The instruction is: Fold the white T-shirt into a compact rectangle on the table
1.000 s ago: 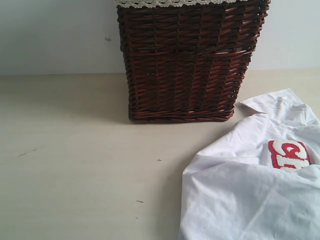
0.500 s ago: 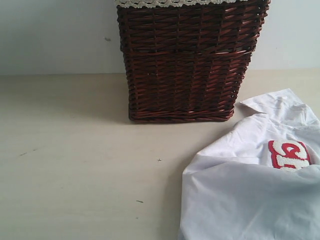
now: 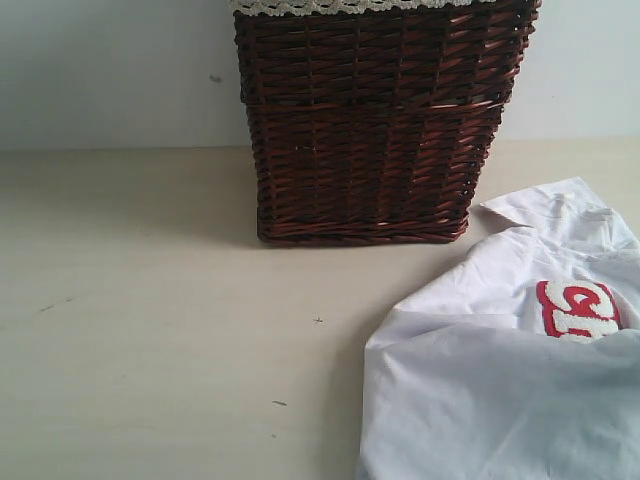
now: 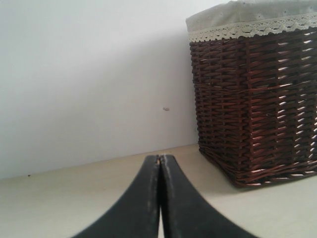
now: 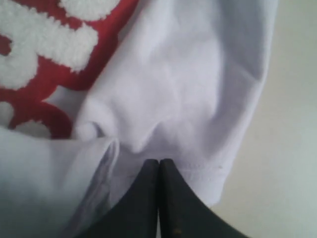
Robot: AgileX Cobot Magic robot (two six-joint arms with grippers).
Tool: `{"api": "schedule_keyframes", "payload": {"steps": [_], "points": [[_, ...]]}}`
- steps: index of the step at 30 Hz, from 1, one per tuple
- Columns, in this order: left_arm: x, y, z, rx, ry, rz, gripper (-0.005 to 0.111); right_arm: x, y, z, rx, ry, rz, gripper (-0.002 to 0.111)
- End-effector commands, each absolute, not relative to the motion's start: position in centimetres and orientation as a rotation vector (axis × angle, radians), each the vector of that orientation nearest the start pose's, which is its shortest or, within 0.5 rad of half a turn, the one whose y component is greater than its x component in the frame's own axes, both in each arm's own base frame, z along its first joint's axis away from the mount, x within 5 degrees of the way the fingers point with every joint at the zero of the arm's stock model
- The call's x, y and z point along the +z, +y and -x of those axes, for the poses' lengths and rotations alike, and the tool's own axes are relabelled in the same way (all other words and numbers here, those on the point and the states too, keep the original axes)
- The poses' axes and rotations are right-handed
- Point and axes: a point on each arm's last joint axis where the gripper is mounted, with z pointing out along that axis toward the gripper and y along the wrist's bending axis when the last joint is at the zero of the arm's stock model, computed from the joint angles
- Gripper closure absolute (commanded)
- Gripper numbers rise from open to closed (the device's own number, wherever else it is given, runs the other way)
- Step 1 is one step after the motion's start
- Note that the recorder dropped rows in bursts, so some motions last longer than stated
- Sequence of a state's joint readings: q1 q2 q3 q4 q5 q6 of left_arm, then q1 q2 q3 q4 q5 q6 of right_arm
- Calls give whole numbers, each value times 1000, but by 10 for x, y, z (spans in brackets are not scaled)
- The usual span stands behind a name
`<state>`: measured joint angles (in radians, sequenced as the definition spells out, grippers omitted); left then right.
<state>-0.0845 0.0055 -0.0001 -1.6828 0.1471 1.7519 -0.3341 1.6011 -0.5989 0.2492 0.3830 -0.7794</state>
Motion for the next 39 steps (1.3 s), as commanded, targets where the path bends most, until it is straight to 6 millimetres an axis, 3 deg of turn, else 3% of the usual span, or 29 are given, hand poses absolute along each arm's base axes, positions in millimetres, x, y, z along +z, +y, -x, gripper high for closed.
{"api": "schedule_keyframes", "payload": {"steps": [1, 7, 11, 12, 15, 19, 22, 27, 32, 35, 39], "points": [[215, -18, -54, -129, 1450, -234, 107, 124, -81, -244, -154, 2757, 284, 108], [215, -18, -54, -129, 1450, -234, 107, 137, -99, -267, -284, 2609, 189, 108], [215, -18, -54, -129, 1450, -234, 107, 155, -95, -264, -234, 2586, 124, 108], [215, -18, -54, -129, 1450, -234, 107, 150, -91, -260, -210, 2641, 269, 108], [215, -18, -54, -129, 1450, -234, 107, 132, -84, -252, -71, 2775, 444, 108], [215, -18, -54, -129, 1450, -234, 107, 116, -79, -251, 49, 2834, 437, 108], [215, -18, -54, -129, 1450, -234, 107, 103, -82, -254, 17, 2844, 419, 108], [215, -18, -54, -129, 1450, -234, 107, 108, -96, -269, -174, 2724, 213, 108], [215, -18, -54, -129, 1450, -234, 107, 112, -101, -279, -208, 2683, 208, 108], [215, -18, -54, -129, 1450, -234, 107, 126, -101, -279, -227, 2639, 190, 108], [215, -18, -54, -129, 1450, -234, 107, 176, -98, -276, -235, 2465, 23, 108]]}}
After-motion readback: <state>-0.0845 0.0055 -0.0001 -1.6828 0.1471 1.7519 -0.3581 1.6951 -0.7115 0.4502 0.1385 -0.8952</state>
